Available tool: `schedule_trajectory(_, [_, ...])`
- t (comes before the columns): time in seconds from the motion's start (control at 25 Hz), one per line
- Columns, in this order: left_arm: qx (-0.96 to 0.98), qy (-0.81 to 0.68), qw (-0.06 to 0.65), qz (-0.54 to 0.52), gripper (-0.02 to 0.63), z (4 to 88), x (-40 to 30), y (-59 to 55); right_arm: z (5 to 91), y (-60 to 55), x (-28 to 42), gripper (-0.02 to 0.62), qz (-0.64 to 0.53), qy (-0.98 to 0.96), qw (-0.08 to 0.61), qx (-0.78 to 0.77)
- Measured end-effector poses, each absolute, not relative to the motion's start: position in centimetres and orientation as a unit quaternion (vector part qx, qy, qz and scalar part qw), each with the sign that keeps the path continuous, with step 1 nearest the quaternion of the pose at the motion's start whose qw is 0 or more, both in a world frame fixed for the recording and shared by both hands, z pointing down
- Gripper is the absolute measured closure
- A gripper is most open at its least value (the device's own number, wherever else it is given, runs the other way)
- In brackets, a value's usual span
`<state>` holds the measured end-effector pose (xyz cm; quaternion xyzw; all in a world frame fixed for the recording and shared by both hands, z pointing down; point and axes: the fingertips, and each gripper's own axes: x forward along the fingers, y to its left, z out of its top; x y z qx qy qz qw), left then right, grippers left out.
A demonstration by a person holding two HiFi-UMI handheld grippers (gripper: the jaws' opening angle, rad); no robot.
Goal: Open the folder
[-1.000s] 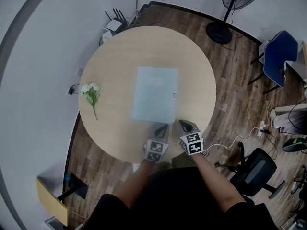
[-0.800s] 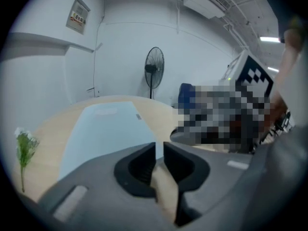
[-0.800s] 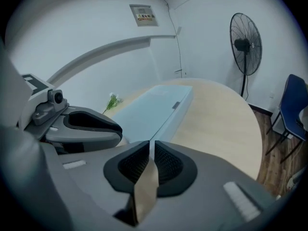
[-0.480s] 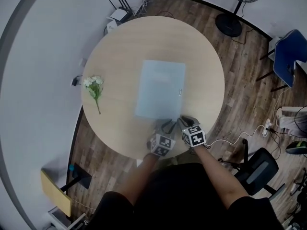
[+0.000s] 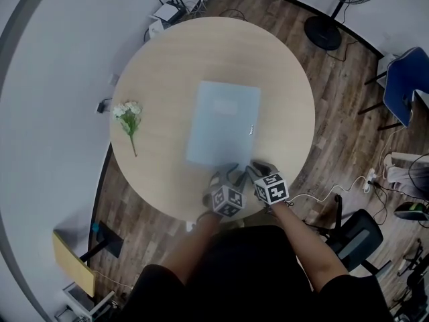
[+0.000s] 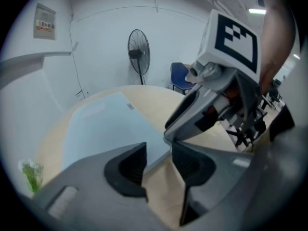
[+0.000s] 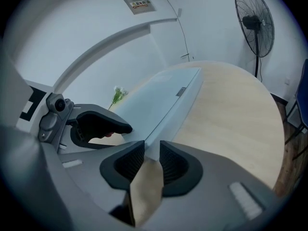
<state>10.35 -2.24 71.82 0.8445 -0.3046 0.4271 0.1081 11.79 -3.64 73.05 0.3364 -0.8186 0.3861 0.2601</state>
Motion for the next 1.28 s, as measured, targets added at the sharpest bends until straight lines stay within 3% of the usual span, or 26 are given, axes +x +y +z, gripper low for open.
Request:
schedule_trajectory(0.56, [0.817,-0.273,0.018,0.508,0.431,73.4,10.9,-2.1,73.3,-3.6,11.9,0.500,0.380,-0.820,0.265,0.336])
schedule_trajectory(0.84, [0.809,-0.284,0.020,0.514,0.448,73.5,10.9,-2.3,73.2,-3.5,11.9,0.505,0.378,-0.819,0.265,0.341])
schedule_trajectory(1.04, [0.825,-0.288,0.035,0.485,0.539,72.1,11.0,-1.9,73.1,-3.7,11.8,0.508,0.384,-0.816,0.261,0.344])
schedule_trajectory(1.28, [0.834,-0.311,0.065,0.452,0.591,69.0,10.9,-2.6,73.0,-3.7,11.5,0.540,0.384,-0.820,0.270,0.329])
